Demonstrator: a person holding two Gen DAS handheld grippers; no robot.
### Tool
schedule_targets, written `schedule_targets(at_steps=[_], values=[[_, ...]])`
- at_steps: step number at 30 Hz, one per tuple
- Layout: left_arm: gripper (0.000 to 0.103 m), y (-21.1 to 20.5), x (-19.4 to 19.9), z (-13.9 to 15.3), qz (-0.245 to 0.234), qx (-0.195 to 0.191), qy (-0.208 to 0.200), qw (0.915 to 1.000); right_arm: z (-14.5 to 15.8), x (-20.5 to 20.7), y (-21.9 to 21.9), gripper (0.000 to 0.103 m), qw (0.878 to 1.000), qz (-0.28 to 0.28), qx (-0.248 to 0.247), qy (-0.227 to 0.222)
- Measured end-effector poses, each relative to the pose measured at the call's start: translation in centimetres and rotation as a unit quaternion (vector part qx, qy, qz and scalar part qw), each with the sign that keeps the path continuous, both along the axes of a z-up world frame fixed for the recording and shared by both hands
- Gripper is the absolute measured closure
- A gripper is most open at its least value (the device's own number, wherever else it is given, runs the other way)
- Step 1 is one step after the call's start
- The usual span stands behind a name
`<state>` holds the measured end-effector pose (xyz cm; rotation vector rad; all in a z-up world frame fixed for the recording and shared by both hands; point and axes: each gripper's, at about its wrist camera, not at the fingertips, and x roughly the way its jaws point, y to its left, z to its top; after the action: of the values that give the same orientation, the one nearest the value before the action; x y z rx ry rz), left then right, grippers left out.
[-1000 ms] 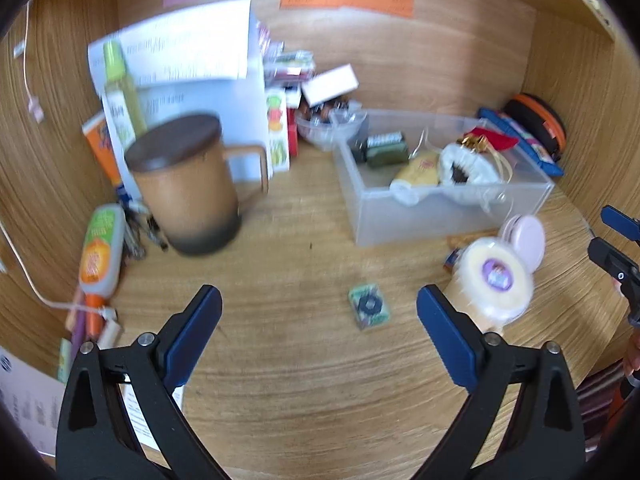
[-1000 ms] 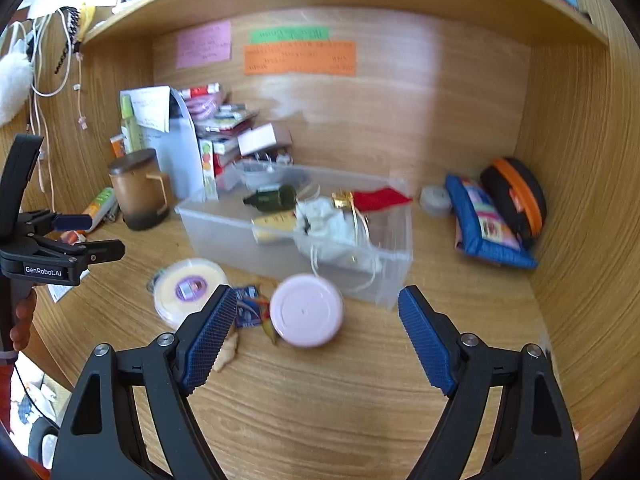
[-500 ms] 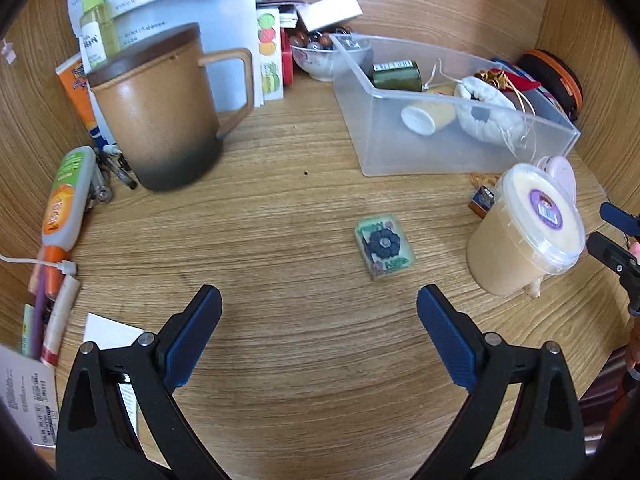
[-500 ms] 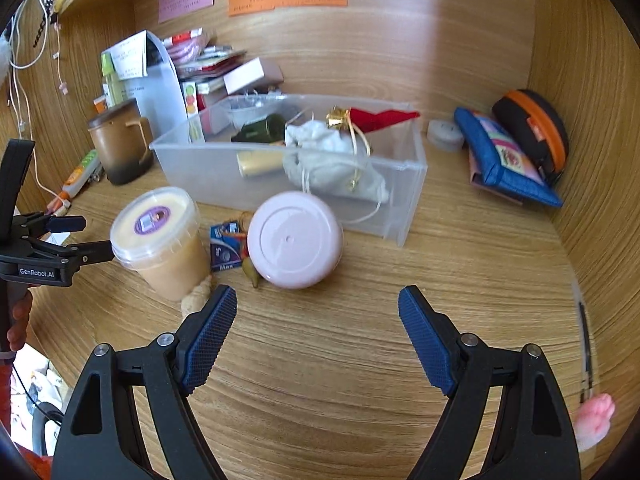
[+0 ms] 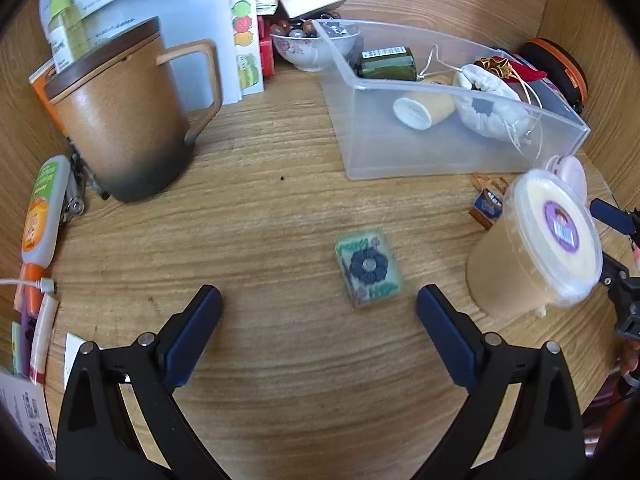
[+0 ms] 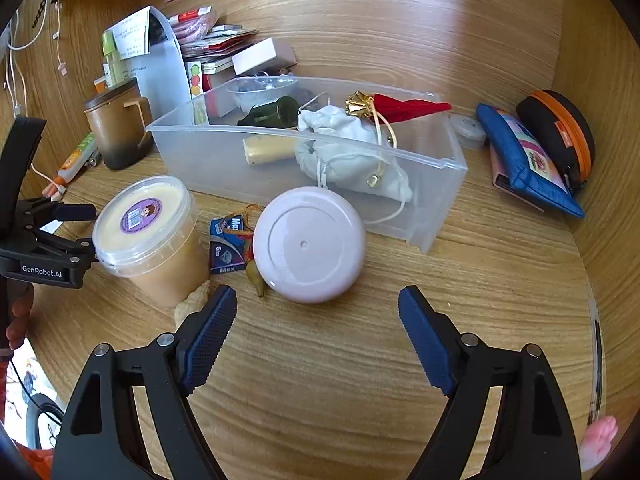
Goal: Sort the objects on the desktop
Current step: 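Move both grippers back toward the pink compact and the square tile, then grasp the pink round compact with the right gripper while the left grasps the square tile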
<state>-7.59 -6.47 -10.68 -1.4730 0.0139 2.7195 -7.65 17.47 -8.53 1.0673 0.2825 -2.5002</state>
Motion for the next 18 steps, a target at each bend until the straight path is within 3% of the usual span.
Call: schedule_targets(at_steps=[10, 12, 18], values=[[0.005, 1.3, -1.4, 0.5, -0.019, -0.047, 0.012, 0.9986, -0.5, -2.2, -1.2, 0.022, 0.999, 0.015, 0.028, -0.009], [0.015, 1.3, -1.6, 0.4, -0.023, -0.046, 0.006, 0.9986, -0.7, -2.8, -1.2, 0.022, 0.999, 0.016, 0.024, -0.017], [0.026, 0.6, -2.3, 0.3, -0.028, -0.017, 0.001, 0.9995, -0.9, -4.3, -1.0, 0.022, 0.999, 0.018, -0.006, -0.042]])
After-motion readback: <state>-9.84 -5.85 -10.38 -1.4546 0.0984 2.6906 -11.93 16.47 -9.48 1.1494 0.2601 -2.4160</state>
